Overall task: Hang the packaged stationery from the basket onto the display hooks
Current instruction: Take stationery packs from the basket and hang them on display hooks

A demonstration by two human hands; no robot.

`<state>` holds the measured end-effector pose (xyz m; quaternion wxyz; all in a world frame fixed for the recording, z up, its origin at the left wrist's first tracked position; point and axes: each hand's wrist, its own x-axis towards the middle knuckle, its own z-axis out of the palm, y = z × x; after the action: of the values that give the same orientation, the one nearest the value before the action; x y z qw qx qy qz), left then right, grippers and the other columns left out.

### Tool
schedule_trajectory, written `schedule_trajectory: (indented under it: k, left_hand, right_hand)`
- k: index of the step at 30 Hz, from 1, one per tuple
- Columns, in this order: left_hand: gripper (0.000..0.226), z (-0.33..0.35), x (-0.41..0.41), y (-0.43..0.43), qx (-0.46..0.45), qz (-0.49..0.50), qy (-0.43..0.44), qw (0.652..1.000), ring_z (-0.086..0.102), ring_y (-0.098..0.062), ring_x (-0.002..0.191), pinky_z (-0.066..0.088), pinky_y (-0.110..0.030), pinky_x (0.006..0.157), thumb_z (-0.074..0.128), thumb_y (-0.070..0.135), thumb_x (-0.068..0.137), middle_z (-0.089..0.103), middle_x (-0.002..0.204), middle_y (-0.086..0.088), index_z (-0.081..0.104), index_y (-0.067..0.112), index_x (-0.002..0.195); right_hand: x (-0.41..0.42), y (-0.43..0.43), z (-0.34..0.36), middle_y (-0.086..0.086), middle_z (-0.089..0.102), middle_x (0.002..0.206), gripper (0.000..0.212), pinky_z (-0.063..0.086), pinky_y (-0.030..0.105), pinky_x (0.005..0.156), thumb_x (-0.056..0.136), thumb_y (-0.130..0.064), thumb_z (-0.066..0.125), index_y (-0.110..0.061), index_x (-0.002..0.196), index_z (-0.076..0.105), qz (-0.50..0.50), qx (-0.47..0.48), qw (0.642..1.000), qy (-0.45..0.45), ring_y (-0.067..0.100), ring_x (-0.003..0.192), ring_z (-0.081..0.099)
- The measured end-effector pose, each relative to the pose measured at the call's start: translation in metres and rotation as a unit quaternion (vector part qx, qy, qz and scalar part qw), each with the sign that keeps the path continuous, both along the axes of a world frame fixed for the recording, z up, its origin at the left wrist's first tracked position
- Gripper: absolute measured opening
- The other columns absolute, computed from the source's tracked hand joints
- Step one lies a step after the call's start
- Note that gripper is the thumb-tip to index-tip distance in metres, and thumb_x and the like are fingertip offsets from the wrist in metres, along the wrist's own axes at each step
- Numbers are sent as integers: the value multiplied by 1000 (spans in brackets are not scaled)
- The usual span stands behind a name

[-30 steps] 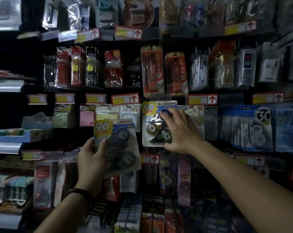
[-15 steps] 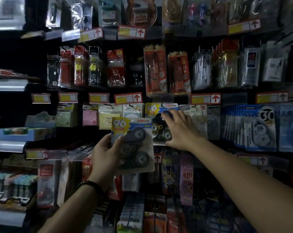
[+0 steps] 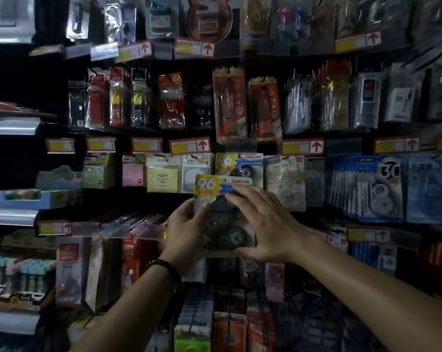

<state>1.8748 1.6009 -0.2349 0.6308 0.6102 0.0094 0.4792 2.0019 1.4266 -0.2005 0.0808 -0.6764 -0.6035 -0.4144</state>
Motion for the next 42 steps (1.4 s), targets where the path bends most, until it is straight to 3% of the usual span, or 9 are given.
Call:
schedule_trajectory:
  k: [5, 7, 10, 15, 19, 22, 32, 38, 42]
  left_hand:
    - [17, 0, 5, -4, 8, -26, 17, 999, 79, -26, 109, 64, -33, 81, 65, 21, 106, 82, 116, -5, 78, 24, 117]
    - [26, 1, 4, -1, 13, -42, 34, 998, 77, -26, 114, 65, -36, 87, 66, 16, 105, 80, 122, -4, 72, 24, 129]
    - [51, 3, -3, 3, 22, 13, 86, 996, 71, -24, 121, 60, -44, 100, 69, 15, 104, 70, 135, -2, 54, 25, 152]
    - [35, -1, -7, 4, 90, 28, 98, 991, 72, -8, 115, 59, -33, 99, 70, 17, 103, 75, 125, 11, 71, 41, 127]
    - [37, -5, -8, 7, 172, 47, 121, 976, 69, 6, 113, 56, -10, 83, 72, 25, 102, 72, 128, 21, 69, 42, 134]
    - [37, -5, -8, 9, 206, 52, 149, 966, 67, 14, 109, 53, -3, 78, 71, 25, 102, 72, 125, 25, 69, 39, 136]
    - [30, -3, -10, 6, 281, 107, 186, 935, 66, 15, 104, 51, -2, 76, 67, 25, 104, 70, 121, 23, 69, 37, 131]
    - [28, -9, -14, 1, 328, 124, 228, 908, 69, 1, 106, 57, -17, 83, 67, 32, 103, 71, 124, 17, 68, 34, 131]
    - [23, -19, -25, -6, 388, 152, 246, 875, 68, 7, 97, 55, -15, 81, 66, 30, 104, 72, 117, 16, 71, 30, 126]
  right_hand:
    - [7, -2, 1, 7, 35, 161, 115, 37, 47, 117, 65, -79, 68, -20, 159, 36, -18, 17, 1000, -10, 29, 145, 36]
    - [13, -1, 6, 8, 39, 158, 113, 42, 50, 114, 64, -77, 68, -19, 157, 40, -33, 31, 999, -15, 31, 142, 39]
    - [23, 1, 18, 11, 39, 158, 113, 45, 55, 113, 63, -71, 73, -17, 157, 41, -74, 44, 996, 3, 32, 144, 37]
    - [32, 15, 35, 14, 37, 159, 114, 44, 54, 113, 61, -66, 78, -18, 157, 41, -113, 36, 993, 11, 35, 144, 35]
    - [38, 26, 41, 15, 38, 157, 112, 46, 53, 112, 58, -62, 81, -17, 154, 43, -105, 62, 992, -17, 35, 142, 38]
    - [42, 29, 47, 15, 40, 157, 113, 43, 53, 112, 57, -61, 81, -18, 154, 43, -110, 67, 991, -29, 35, 142, 38]
    - [47, 39, 56, 13, 33, 161, 115, 30, 52, 116, 59, -62, 81, -24, 159, 37, -169, 24, 985, -13, 33, 146, 30]
    - [45, 38, 48, 14, 14, 172, 121, 25, 52, 121, 68, -64, 84, -26, 165, 22, -185, 9, 983, 16, 33, 153, 22]
    - [33, 27, 42, 14, 14, 173, 108, 21, 51, 124, 79, -65, 75, -24, 165, 23, -180, 10, 983, 32, 33, 156, 19]
